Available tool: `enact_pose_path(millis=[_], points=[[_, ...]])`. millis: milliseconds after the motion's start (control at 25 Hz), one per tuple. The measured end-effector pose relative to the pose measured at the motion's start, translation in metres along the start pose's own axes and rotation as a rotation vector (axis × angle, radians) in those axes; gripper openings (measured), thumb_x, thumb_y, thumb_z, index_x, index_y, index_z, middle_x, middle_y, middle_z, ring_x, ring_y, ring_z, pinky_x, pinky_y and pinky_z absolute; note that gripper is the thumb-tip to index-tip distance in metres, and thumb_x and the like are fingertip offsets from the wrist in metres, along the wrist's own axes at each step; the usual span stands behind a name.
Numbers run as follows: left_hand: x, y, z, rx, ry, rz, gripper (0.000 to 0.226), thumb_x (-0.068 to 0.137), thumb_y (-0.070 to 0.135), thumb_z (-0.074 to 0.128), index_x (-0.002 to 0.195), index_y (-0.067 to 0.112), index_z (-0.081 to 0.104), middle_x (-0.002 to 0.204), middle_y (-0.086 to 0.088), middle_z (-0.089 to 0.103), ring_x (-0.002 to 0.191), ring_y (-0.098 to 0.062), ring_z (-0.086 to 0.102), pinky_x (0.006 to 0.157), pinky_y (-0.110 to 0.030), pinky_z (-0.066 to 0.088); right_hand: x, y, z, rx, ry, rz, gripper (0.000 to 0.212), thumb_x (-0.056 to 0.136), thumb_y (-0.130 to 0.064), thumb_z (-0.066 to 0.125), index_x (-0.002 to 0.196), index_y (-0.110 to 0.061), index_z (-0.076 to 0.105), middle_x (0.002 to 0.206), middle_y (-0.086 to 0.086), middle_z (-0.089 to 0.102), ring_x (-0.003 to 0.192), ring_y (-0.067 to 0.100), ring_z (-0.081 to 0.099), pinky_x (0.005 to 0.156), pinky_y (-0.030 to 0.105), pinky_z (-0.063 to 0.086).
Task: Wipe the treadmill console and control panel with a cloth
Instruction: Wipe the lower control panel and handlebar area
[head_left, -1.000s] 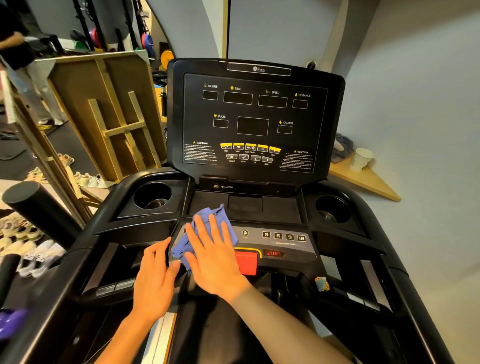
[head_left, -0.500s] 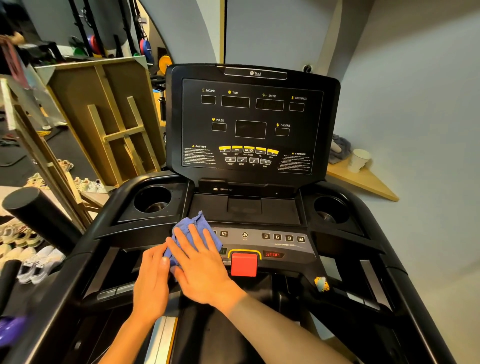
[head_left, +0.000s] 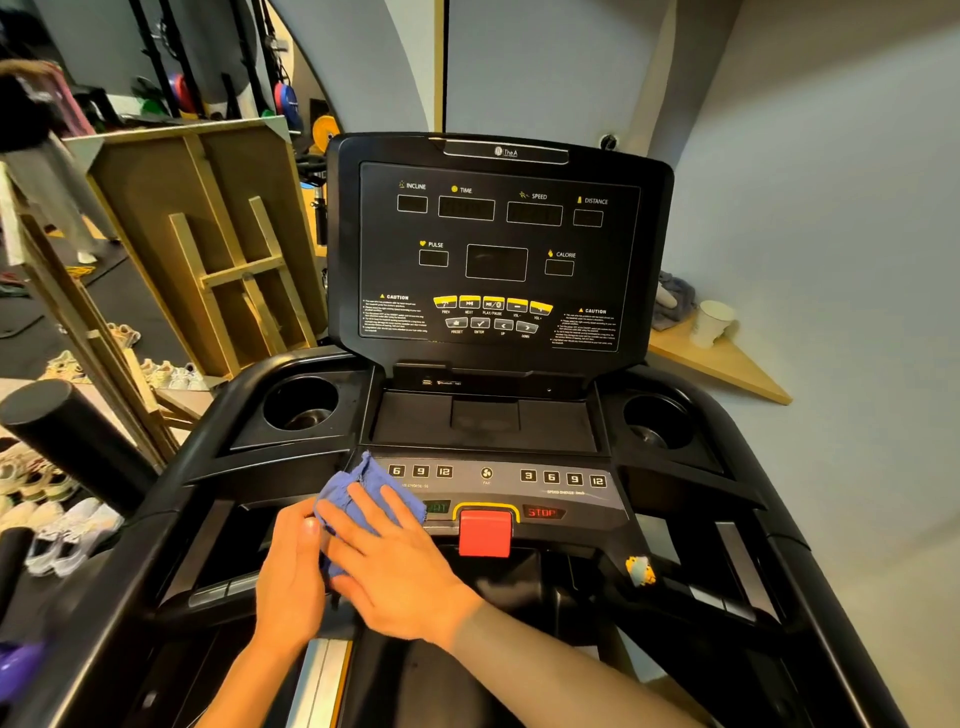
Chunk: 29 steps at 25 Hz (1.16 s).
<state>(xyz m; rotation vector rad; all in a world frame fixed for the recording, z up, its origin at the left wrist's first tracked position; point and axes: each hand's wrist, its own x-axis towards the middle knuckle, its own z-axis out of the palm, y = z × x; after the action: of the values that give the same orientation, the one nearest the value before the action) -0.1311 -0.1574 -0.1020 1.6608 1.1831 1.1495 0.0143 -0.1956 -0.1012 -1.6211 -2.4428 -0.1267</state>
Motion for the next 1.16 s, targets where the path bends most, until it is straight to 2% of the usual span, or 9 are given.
enact_pose_path(millis=[120, 280, 480, 600, 800, 880, 1000, 1080, 1160], points=[[0.0, 0.001, -0.001, -0.016, -0.017, 0.03, 0.043, 0.097, 0.05, 0.03, 0.119, 0.023, 0.055, 0.11, 0.015, 0.061, 0.099, -0.006, 0.062, 0.079, -0.018, 0.05, -0.01, 0.005, 0.001, -0.084, -0.012, -0.048, 0.052, 0.104, -0.043, 0.041, 0.153, -0.025, 0.036, 0.166, 0.0, 0.025, 0.155, 0.03, 0.006, 0.125, 0.05, -0.002], [0.001, -0.005, -0.002, -0.031, -0.022, 0.007, 0.042, 0.097, 0.049, 0.033, 0.121, 0.022, 0.054, 0.112, 0.009, 0.062, 0.104, -0.01, 0.062, 0.085, -0.024, 0.052, -0.024, 0.014, 0.001, -0.075, 0.001, -0.061, 0.052, 0.105, -0.04, 0.04, 0.155, -0.029, 0.032, 0.166, -0.002, 0.025, 0.155, 0.025, 0.001, 0.125, 0.046, -0.007], [0.0, 0.004, -0.003, 0.061, -0.015, -0.001, 0.045, 0.096, 0.054, 0.027, 0.123, 0.028, 0.053, 0.108, 0.015, 0.057, 0.086, 0.002, 0.058, 0.07, -0.01, 0.047, -0.041, 0.027, 0.0, -0.095, -0.035, -0.032, 0.06, 0.102, -0.037, 0.048, 0.157, -0.031, 0.027, 0.167, -0.004, 0.02, 0.155, 0.025, 0.001, 0.125, 0.045, -0.008], [0.0, 0.007, -0.002, 0.089, -0.022, -0.016, 0.046, 0.096, 0.052, 0.026, 0.124, 0.027, 0.053, 0.112, 0.015, 0.056, 0.093, 0.004, 0.056, 0.072, -0.008, 0.044, -0.054, 0.035, -0.002, -0.153, -0.067, -0.005, 0.062, 0.102, -0.041, 0.048, 0.158, -0.032, 0.024, 0.167, -0.004, 0.019, 0.155, 0.025, 0.003, 0.123, 0.045, -0.01], [0.003, 0.009, 0.001, 0.056, -0.023, -0.159, 0.037, 0.098, 0.037, 0.029, 0.125, 0.027, 0.052, 0.108, 0.01, 0.058, 0.101, -0.004, 0.056, 0.078, -0.025, 0.043, -0.078, 0.052, -0.009, -0.19, -0.067, 0.089, 0.062, 0.101, -0.043, 0.047, 0.158, -0.032, 0.024, 0.166, -0.002, 0.021, 0.154, 0.026, 0.01, 0.124, 0.045, -0.007], [0.004, 0.01, 0.002, 0.106, -0.026, -0.16, 0.039, 0.097, 0.036, 0.029, 0.126, 0.024, 0.052, 0.115, 0.004, 0.055, 0.099, -0.005, 0.054, 0.081, -0.028, 0.042, -0.089, 0.057, -0.009, -0.204, -0.045, 0.133, 0.059, 0.104, -0.043, 0.041, 0.159, -0.03, 0.023, 0.167, -0.001, 0.02, 0.155, 0.027, 0.009, 0.125, 0.047, 0.0], [0.005, 0.009, 0.003, 0.171, -0.018, -0.18, 0.032, 0.102, 0.025, 0.034, 0.128, 0.02, 0.052, 0.124, 0.001, 0.051, 0.098, -0.008, 0.055, 0.083, -0.027, 0.044, -0.106, 0.065, -0.01, -0.162, 0.039, 0.192, 0.053, 0.107, -0.041, 0.039, 0.157, -0.026, 0.031, 0.165, 0.001, 0.026, 0.155, 0.026, 0.013, 0.122, 0.051, 0.02], [0.006, 0.008, 0.003, 0.223, -0.016, -0.204, 0.031, 0.101, 0.023, 0.037, 0.129, 0.023, 0.051, 0.129, 0.001, 0.05, 0.107, -0.017, 0.055, 0.09, -0.04, 0.047, -0.115, 0.07, -0.012, -0.133, 0.068, 0.252, 0.051, 0.106, -0.039, 0.042, 0.154, -0.025, 0.039, 0.163, 0.001, 0.031, 0.153, 0.026, 0.02, 0.12, 0.051, 0.026], [0.005, 0.009, 0.004, 0.256, -0.027, -0.194, 0.032, 0.1, 0.022, 0.042, 0.131, 0.023, 0.05, 0.131, 0.0, 0.049, 0.112, -0.022, 0.055, 0.093, -0.047, 0.047, -0.126, 0.076, -0.016, -0.144, 0.056, 0.33, 0.051, 0.102, -0.039, 0.045, 0.151, -0.024, 0.044, 0.161, 0.001, 0.035, 0.152, 0.026, 0.024, 0.121, 0.049, 0.024]])
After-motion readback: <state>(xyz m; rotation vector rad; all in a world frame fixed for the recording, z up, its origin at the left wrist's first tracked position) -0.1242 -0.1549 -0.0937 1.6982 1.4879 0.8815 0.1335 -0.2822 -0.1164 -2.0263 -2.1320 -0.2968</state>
